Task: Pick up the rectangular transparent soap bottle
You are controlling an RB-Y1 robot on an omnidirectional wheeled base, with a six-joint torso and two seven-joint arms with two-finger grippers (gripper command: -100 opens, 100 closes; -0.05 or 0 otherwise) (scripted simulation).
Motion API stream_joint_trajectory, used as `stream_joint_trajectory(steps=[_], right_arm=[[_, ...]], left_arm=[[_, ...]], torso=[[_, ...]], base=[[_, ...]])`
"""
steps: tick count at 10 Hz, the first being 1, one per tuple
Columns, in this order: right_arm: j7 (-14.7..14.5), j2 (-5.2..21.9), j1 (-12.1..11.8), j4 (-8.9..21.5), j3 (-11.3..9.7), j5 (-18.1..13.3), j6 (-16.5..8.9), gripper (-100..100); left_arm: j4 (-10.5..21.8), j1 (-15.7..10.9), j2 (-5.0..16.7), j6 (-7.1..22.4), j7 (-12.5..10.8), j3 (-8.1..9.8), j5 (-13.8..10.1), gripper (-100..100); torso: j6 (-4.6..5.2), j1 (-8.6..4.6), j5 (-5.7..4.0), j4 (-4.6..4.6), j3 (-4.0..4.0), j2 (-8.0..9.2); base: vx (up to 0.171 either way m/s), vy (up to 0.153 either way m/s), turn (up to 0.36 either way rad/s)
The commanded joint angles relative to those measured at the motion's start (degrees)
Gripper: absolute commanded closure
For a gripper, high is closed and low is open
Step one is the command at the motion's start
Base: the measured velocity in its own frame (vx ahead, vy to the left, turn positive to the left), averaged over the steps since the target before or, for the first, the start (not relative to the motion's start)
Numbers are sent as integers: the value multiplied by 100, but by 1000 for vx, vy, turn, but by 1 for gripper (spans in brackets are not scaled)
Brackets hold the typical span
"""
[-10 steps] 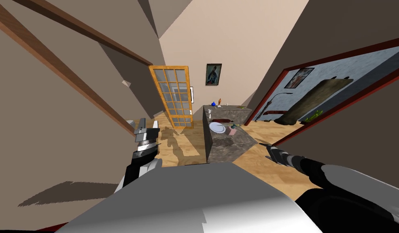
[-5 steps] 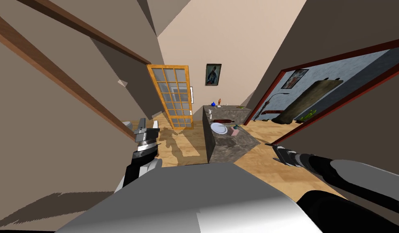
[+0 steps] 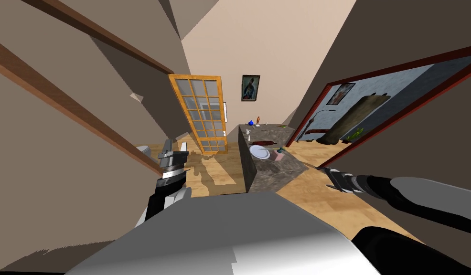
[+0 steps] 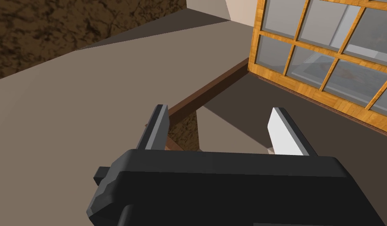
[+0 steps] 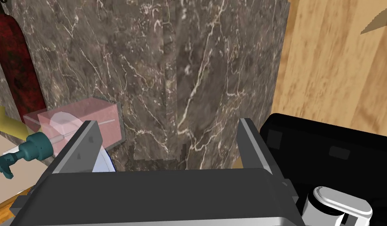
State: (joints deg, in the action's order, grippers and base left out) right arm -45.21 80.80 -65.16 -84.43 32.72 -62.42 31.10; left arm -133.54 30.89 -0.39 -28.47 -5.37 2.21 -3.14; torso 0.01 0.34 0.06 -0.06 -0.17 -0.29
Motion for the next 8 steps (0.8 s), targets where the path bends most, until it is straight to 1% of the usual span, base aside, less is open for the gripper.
stream_joint_trajectory(steps=[1,3,4,5,6,8], right_arm=[[166,134,-97,27,65,53,54,-100],[549,524,-253,207,178,269,228,-100],[715,702,-316,287,230,378,313,-100],[893,871,-371,360,280,486,395,-100],[924,932,-371,360,280,486,395,-100],[1272,1288,-454,485,370,697,551,-100]], left_arm=[[0,0,0,0,0,0,0,0],[0,0,0,0,0,0,0,0],[0,0,0,0,0,0,0,0],[0,0,0,0,0,0,0,0],[0,1,0,0,0,0,0,0],[0,0,1,0,0,0,0,0]], torso=[[0,0,0,0,0,0],[0,-13,-2,1,3,6],[1,-15,-3,1,3,6],[-6,6,0,-3,-9,-18],[-5,9,3,-12,-31,-54],[-3,-17,-4,-7,-15,-24]], base=[[39,60,-22],[33,40,-82],[110,109,2],[220,109,39],[145,52,-11],[78,34,-48]])
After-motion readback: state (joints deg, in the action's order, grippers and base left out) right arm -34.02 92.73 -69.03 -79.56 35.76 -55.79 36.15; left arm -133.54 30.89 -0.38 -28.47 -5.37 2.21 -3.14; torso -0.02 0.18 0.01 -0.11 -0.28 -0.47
